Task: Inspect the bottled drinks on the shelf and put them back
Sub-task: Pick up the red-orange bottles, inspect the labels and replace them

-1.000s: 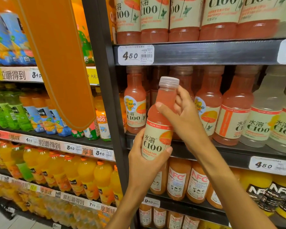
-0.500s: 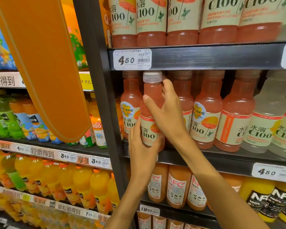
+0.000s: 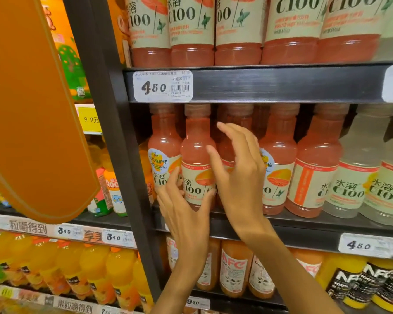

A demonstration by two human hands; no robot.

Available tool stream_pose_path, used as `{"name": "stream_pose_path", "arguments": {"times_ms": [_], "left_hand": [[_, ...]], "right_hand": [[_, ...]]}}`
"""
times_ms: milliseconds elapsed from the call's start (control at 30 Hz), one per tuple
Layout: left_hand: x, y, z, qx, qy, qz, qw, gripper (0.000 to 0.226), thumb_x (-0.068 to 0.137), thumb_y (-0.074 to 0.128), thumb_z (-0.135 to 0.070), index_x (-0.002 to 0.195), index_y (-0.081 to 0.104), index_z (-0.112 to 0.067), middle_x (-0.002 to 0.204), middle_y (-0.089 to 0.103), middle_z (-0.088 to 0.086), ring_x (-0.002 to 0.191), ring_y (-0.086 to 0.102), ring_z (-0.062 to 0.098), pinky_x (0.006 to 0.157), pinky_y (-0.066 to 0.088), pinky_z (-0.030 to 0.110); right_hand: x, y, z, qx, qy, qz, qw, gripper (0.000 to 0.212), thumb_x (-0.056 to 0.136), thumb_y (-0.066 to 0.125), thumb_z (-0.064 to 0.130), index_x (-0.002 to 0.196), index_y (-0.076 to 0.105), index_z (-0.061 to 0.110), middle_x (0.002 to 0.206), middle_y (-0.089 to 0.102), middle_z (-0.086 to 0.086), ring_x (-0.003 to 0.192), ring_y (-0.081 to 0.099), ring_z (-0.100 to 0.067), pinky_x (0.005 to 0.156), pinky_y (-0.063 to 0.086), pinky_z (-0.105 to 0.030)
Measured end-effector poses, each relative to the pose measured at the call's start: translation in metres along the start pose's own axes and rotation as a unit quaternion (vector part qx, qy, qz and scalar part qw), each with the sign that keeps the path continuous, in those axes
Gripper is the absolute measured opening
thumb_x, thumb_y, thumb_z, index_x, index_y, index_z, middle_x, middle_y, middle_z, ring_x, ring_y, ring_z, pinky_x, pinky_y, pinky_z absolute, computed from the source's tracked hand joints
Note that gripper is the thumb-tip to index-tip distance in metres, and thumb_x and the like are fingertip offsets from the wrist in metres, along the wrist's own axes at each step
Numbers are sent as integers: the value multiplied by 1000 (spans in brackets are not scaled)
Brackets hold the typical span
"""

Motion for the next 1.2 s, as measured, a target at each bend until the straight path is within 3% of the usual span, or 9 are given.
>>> {"name": "stream_pose_path", "arguments": {"times_ms": [133, 267, 400, 567, 633, 733, 867, 1033, 1200], "left_hand": [[-1, 8, 2, 19, 8, -12, 1000, 72, 76, 78, -25, 138, 43, -13, 119, 44, 13, 112, 50, 28, 89, 50, 50], [-2, 13, 2, 25, 12, -20, 999, 71, 79, 76, -21, 140, 41, -10, 120, 41, 9, 111, 44, 9, 85, 49, 31], [-1, 14, -1, 38, 1, 2, 999, 72, 83, 72, -26, 143, 35, -17, 114, 51, 10, 103, 54, 18, 76, 52, 34], [-4, 8, -3, 8, -15, 22, 1000, 78, 85, 70, -24, 147, 23, -24, 105, 53, 3, 82, 52, 6, 66, 40, 12], [-10, 3, -5, -41, -12, 19, 999, 76, 86, 68, -24, 144, 20, -29, 95, 51, -2, 73, 52, 6, 63, 44, 12], [-25, -2, -9, -126, -11, 58, 990, 63, 84, 66, -43, 137, 34, -30, 100, 52, -9, 87, 56, 7, 73, 49, 19], [-36, -6, -18, -158, -16, 183, 970, 61, 73, 61, -57, 128, 41, -37, 121, 53, -17, 109, 53, -8, 82, 44, 5], [-35, -10, -21, -233, -113, 359, 897, 59, 69, 74, -49, 120, 50, -31, 106, 70, -15, 100, 66, 2, 76, 51, 14], [-56, -16, -34, -295, -204, 378, 854, 69, 68, 72, -55, 124, 53, -20, 105, 73, -2, 97, 69, 15, 74, 55, 23]], "right_hand": [[15, -20, -8, -44, 2, -65, 997, 27, 89, 65, 7, 114, 57, -2, 105, 52, -9, 101, 48, -16, 87, 35, -11], [31, -15, -11, -56, 70, 6, 996, 23, 93, 62, 16, 87, 39, 16, 78, 34, 11, 69, 37, -5, 69, 32, -3], [37, -7, -15, -80, 108, 93, 987, 44, 96, 55, 21, 70, 21, 30, 73, 31, 12, 66, 34, -1, 61, 36, -8], [44, -21, -18, -15, 137, 27, 990, 46, 87, 68, 18, 64, 29, 26, 66, 36, 12, 59, 36, -3, 54, 34, -7], [42, -27, -14, 33, 130, 28, 991, 34, 85, 72, 22, 69, 42, 23, 69, 49, 10, 64, 48, -5, 58, 38, -9], [36, -35, -6, 137, 140, 47, 980, 15, 85, 72, 18, 91, 60, 11, 90, 67, 4, 85, 65, -12, 75, 53, -26], [32, -50, 0, 241, 169, 79, 953, 26, 86, 70, 10, 110, 62, 14, 103, 68, 6, 90, 67, -3, 72, 54, -16], [24, -59, -10, 289, 257, 113, 916, 46, 85, 71, 12, 129, 56, 13, 110, 65, 5, 92, 66, 2, 72, 55, -15], [20, -66, -23, 344, 297, 166, 875, 40, 88, 68, 23, 127, 58, 18, 107, 71, 2, 89, 70, -7, 71, 54, -19]]}}
Point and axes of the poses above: each hand's wrist, its own x-axis towards the middle knuckle, its own y-axis out of the palm, z = x × y, the point moved 3 cm from there along x, towards the middle knuckle
